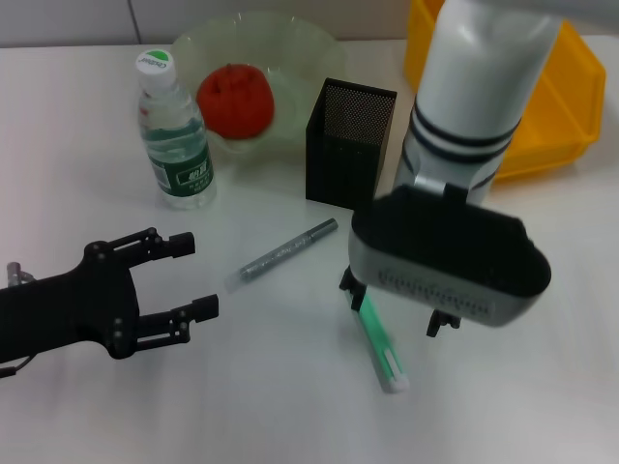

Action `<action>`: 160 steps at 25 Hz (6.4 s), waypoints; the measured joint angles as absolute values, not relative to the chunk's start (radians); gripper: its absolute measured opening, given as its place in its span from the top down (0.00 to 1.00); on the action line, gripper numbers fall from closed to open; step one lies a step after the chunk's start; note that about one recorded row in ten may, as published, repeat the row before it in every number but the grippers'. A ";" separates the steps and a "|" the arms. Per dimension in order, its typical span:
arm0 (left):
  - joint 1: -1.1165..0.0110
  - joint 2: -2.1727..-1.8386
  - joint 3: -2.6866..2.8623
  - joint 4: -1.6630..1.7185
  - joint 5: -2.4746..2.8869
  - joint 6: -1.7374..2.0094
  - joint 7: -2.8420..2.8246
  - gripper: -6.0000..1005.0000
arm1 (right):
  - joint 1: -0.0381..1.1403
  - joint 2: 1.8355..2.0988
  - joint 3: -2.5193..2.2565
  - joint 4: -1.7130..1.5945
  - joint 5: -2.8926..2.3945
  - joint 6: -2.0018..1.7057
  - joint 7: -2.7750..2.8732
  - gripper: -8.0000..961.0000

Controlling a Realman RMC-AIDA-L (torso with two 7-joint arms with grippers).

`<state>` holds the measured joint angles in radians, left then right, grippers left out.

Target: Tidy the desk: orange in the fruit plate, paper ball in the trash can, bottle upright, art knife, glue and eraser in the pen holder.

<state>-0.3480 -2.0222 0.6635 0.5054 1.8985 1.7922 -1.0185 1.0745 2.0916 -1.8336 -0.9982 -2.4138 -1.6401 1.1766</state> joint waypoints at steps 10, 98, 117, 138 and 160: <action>-0.347 -2.033 0.666 0.481 1.927 1.724 -0.950 0.21 | 1.055 2.092 -1.989 -0.993 -2.366 -1.551 1.121 0.21; -0.335 -2.068 0.523 0.310 1.900 1.771 -0.840 0.22 | 0.719 2.069 -0.754 -0.415 -1.608 -1.315 2.012 0.75; -0.333 -2.068 0.523 0.280 1.878 1.764 -0.829 0.22 | 0.737 2.080 -0.768 -0.426 -1.553 -1.168 1.668 0.73; -0.338 -2.066 0.523 0.276 1.875 1.766 -0.835 0.22 | 0.737 2.086 -0.823 -0.385 -1.555 -1.165 1.234 0.67; -0.333 -2.063 0.534 0.279 1.884 1.759 -0.838 0.22 | 0.595 2.046 -0.829 -0.647 -1.568 -1.545 1.430 0.23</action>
